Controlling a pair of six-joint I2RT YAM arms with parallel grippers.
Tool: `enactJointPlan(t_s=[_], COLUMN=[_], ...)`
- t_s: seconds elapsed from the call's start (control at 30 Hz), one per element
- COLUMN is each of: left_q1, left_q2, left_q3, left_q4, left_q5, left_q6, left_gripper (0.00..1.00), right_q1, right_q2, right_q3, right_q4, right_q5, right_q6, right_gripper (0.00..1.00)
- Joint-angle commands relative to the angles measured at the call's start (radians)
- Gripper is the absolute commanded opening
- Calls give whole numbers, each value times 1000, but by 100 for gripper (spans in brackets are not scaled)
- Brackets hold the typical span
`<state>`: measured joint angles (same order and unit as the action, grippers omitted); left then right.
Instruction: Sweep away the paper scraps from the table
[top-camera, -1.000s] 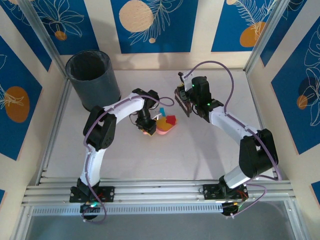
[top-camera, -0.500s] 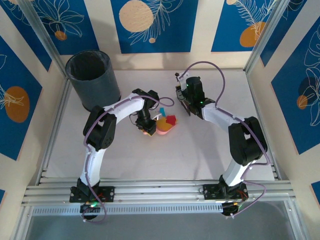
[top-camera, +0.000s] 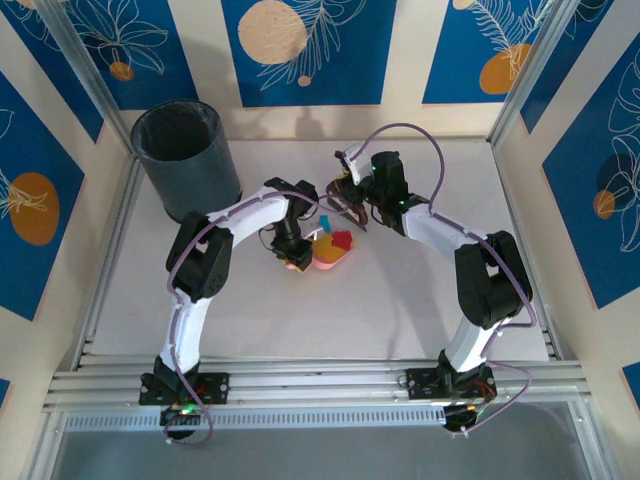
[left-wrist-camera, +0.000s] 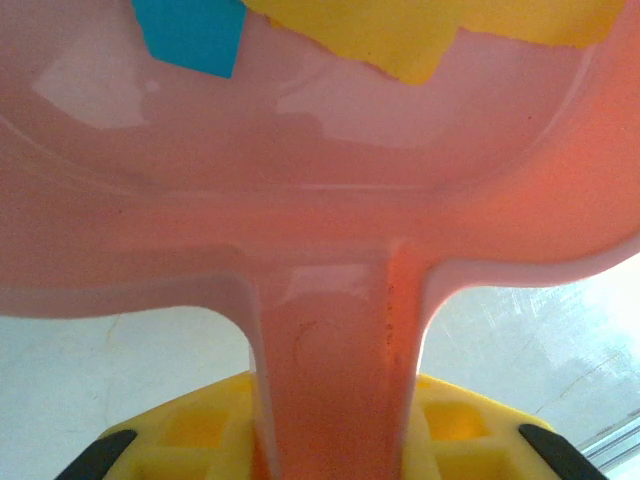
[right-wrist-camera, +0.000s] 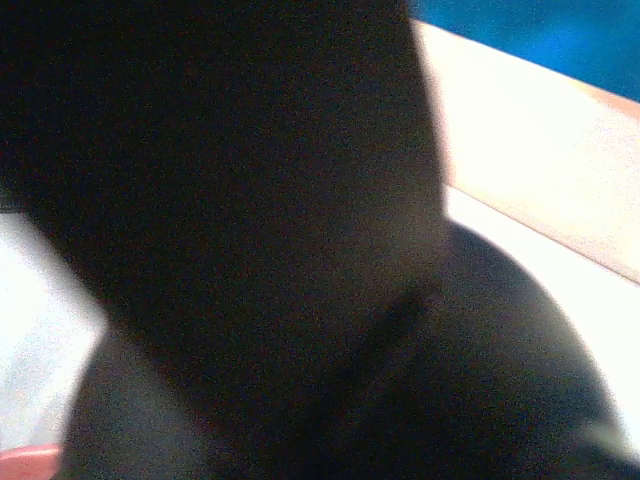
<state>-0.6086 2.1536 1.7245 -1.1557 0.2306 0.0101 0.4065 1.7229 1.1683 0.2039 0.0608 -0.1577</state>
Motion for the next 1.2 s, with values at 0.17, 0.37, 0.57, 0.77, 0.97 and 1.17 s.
enactJointPlan(t_s=[0.17, 0.37, 0.57, 0.77, 0.97, 1.17], left_q1=[11, 11, 12, 12, 11, 12], left_q2=[-27, -30, -28, -30, -31, -31], left_q3=[-18, -21, -20, -19, -23, -22], left_q4=[-26, -24, -24, -25, -27, -27], left_q5=[-1, -4, -4, -5, -3, -3], left_q6=[13, 13, 13, 13, 15, 16], left_gripper=[0, 0, 0, 0, 0, 0], right_q1=[-3, -2, -3, -3, -3, 16], right_q2=[21, 3, -29, -59, -113, -139], right_q3=[82, 102, 92, 61, -17, -62], right_q4=[-198, -264, -254, -188, -37, 21], right_q5=[-245, -279, -270, -207, -62, 121], right_q6=[-71, -90, -82, -47, 37, 80], right_gripper=[0, 0, 0, 0, 0, 0])
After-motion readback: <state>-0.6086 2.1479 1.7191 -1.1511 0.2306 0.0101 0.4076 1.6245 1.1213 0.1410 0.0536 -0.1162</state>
